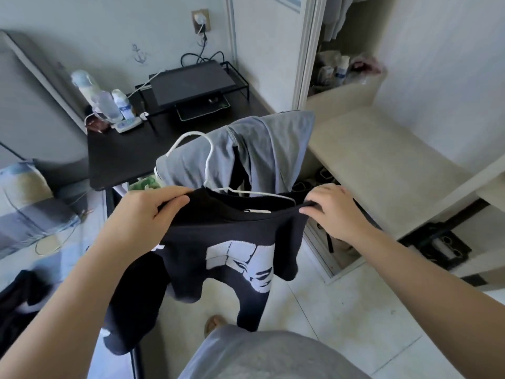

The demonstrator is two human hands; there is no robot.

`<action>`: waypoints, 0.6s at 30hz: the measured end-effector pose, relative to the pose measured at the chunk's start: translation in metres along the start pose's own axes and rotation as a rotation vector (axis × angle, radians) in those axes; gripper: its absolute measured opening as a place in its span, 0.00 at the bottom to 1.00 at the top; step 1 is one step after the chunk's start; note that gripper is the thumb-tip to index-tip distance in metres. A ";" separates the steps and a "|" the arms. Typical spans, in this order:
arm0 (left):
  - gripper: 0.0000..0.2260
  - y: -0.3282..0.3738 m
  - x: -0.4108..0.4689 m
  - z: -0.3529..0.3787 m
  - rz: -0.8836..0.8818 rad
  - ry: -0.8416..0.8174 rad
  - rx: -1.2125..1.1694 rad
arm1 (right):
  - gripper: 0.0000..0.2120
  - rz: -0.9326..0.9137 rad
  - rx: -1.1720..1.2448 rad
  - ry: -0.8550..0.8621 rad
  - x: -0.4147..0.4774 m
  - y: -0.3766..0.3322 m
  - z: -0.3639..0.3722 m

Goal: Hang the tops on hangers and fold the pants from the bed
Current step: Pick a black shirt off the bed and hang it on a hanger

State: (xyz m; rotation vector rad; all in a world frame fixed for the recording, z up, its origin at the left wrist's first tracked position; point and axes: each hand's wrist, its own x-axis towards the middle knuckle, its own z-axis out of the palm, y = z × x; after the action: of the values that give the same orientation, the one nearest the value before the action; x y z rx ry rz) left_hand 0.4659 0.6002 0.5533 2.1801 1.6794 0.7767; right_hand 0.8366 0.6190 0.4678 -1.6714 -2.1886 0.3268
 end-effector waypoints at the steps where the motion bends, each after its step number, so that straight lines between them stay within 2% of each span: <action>1: 0.09 -0.003 -0.001 0.000 0.003 -0.021 0.026 | 0.07 -0.033 0.085 0.013 0.002 -0.006 -0.008; 4: 0.08 0.004 -0.003 0.004 0.042 -0.069 0.040 | 0.08 -0.088 0.267 -0.016 0.007 -0.035 -0.034; 10: 0.09 0.057 -0.005 0.041 0.152 -0.183 -0.137 | 0.12 -0.090 0.500 -0.021 0.003 -0.102 -0.050; 13: 0.10 0.063 -0.002 0.045 0.136 -0.209 -0.191 | 0.14 -0.061 0.581 0.000 -0.005 -0.103 -0.046; 15: 0.10 0.060 -0.002 0.044 0.191 -0.211 -0.183 | 0.16 -0.030 0.626 0.032 -0.012 -0.093 -0.049; 18: 0.09 0.045 0.000 0.041 0.292 -0.132 -0.112 | 0.12 0.020 0.654 0.169 -0.022 -0.072 -0.056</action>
State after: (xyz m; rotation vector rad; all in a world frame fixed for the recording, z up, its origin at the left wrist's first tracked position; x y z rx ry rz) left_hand 0.5258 0.5918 0.5435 2.3691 1.2408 0.7581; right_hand 0.8017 0.5759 0.5435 -1.2935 -1.6849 0.7770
